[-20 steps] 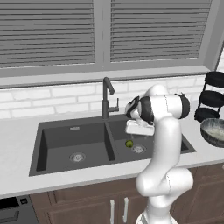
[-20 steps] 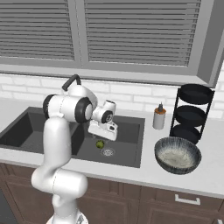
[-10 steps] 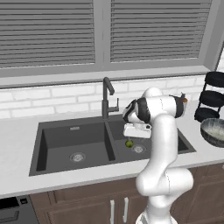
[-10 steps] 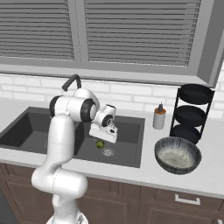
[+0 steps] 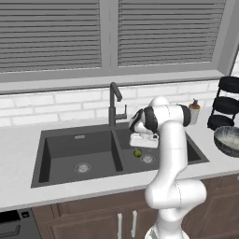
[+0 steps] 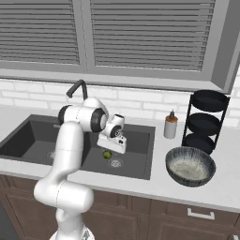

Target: Pick the lime from the sink and place it in the bowl. Then pick the bowl and place it in the microwave. Then close the microwave door and press the start button.

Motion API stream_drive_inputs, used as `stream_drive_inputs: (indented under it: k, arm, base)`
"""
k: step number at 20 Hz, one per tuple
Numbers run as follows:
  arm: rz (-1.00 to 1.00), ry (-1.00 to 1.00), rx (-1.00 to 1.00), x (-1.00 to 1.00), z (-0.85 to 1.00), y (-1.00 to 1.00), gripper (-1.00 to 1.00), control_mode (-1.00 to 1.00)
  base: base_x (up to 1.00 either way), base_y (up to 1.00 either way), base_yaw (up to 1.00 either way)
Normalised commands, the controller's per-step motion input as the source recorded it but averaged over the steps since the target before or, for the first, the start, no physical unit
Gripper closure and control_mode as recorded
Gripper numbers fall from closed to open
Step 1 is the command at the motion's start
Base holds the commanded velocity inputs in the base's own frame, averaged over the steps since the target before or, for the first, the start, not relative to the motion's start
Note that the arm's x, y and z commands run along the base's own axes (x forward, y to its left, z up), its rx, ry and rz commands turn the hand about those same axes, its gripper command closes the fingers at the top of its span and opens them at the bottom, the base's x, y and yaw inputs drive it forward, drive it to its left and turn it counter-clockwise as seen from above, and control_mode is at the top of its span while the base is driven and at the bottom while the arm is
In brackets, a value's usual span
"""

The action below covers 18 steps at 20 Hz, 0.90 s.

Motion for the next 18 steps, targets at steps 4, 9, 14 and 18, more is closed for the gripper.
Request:
stream_drive_inputs:
  k: [4,9,14,18]
  arm:
    - [0.00,-0.03,0.00,0.26,-0.27,0.05,-1.00,-1.00]
    - [0.00,-0.02,0.00,0.09,-0.28,0.06,-1.00,-1.00]
    - [0.00,-0.02,0.00,-0.08,-0.18,0.05,-1.00,-1.00]
    - [0.00,-0.01,0.00,-0.18,-0.14,0.27,-1.00,-1.00]
  base:
    - [0.00,0.00,0.00]
    - [0.00,0.00,0.00]
    - [0.00,0.00,0.00]
    - [0.00,0.00,0.00]
